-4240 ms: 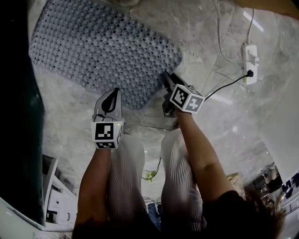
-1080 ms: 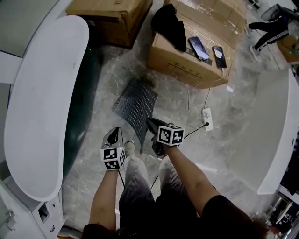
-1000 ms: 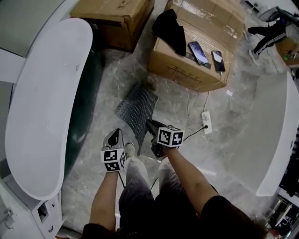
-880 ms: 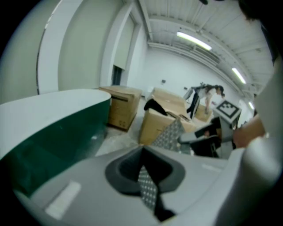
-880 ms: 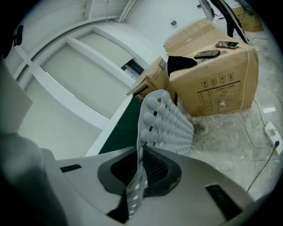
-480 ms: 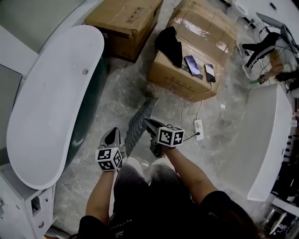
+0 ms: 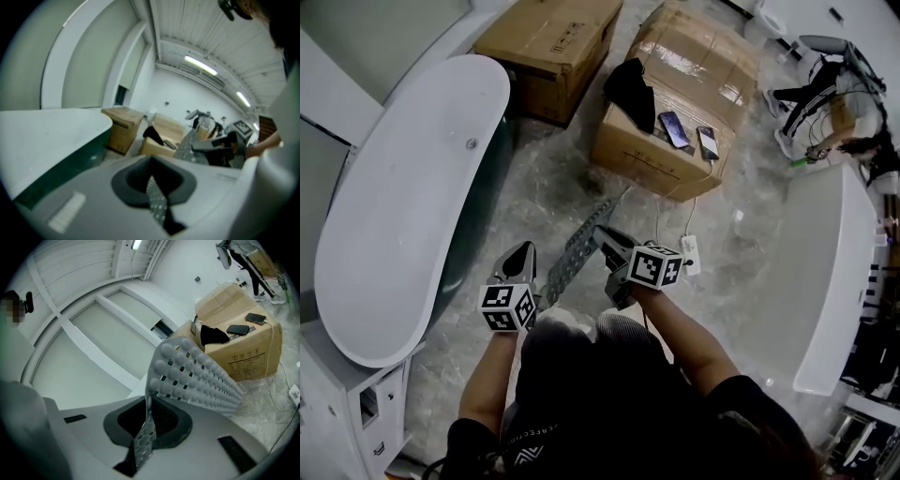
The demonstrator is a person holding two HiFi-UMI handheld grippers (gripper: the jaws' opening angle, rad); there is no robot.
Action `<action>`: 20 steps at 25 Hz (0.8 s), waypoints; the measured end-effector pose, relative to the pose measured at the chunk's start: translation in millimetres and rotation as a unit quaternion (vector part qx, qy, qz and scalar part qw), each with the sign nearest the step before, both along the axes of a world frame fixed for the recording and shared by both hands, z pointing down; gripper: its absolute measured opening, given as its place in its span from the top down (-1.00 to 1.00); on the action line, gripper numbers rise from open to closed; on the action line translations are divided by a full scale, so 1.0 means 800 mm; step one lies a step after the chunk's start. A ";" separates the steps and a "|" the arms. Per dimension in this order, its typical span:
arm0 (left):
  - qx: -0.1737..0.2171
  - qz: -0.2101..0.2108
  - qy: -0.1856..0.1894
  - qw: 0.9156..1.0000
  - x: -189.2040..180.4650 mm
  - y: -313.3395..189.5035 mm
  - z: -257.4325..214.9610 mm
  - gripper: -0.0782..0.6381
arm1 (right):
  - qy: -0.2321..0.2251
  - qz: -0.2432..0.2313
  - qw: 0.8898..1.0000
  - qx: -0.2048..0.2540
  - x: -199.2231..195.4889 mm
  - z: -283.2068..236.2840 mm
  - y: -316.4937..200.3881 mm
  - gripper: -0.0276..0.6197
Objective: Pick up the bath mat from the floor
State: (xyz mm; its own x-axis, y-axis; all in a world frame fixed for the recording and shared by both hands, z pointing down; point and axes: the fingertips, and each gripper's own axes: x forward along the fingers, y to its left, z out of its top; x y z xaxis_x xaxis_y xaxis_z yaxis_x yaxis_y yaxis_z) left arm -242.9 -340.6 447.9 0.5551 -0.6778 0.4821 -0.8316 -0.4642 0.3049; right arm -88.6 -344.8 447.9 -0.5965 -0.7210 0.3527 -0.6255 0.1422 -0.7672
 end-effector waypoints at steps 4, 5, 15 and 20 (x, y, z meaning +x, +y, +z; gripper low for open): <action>0.010 0.011 0.011 1.000 0.001 0.000 -0.027 0.76 | -0.009 0.006 1.000 0.015 0.002 -0.028 0.005 0.86; 0.012 0.014 0.014 1.000 0.001 0.001 -0.033 0.76 | -0.013 0.008 1.000 0.019 0.002 -0.035 0.007 0.87; 0.036 0.032 0.024 0.999 -0.003 0.003 -0.074 0.76 | -0.029 0.013 0.998 0.052 -0.011 -0.081 0.022 0.87; 0.042 0.038 0.029 0.998 -0.009 -0.001 -0.085 0.76 | -0.026 0.007 0.998 0.061 -0.024 -0.090 0.026 0.87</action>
